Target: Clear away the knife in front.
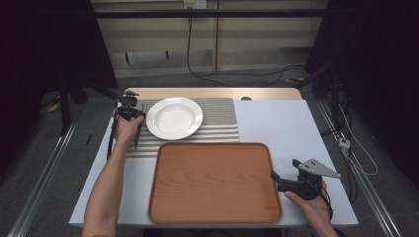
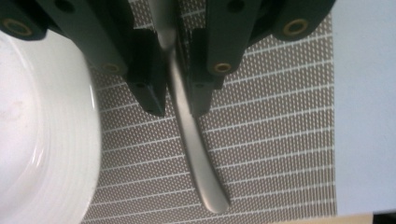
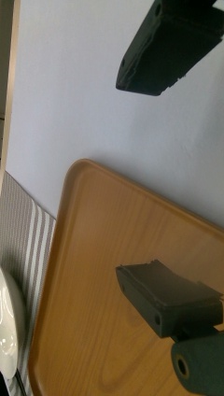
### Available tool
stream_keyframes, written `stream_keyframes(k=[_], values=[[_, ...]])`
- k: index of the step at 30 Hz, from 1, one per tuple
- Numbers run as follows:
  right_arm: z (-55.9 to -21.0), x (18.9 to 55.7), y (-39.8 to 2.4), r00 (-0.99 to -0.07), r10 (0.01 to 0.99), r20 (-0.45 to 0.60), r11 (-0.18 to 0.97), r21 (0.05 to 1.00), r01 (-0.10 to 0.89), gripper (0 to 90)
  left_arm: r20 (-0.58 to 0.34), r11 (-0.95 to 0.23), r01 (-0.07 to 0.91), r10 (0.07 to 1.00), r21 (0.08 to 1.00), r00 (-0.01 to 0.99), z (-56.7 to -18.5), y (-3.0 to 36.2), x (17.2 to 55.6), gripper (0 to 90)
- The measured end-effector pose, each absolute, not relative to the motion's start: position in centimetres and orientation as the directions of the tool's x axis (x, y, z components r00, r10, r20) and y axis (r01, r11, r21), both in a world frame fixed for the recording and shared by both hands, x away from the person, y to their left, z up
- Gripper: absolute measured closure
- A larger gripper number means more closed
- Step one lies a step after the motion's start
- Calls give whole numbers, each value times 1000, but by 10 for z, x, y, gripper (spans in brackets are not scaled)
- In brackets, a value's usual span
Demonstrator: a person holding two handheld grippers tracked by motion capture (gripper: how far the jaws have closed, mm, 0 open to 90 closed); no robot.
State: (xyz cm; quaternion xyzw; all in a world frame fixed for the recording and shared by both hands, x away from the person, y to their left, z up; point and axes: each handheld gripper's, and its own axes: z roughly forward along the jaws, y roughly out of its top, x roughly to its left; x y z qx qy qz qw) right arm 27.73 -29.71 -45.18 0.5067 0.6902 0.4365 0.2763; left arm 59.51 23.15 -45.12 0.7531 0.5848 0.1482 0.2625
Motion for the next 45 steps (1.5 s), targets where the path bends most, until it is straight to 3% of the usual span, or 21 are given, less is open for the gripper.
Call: stream_keyframes(k=[9, 45], values=[[-452, 278, -297, -336, 940, 63, 105, 882, 459, 92, -45, -243, 835, 952, 493, 304, -445, 226, 600, 799], [-452, 279, -295, -337, 939, 62, 108, 880, 462, 93, -52, -244, 822, 948, 515, 314, -436, 232, 592, 801]])
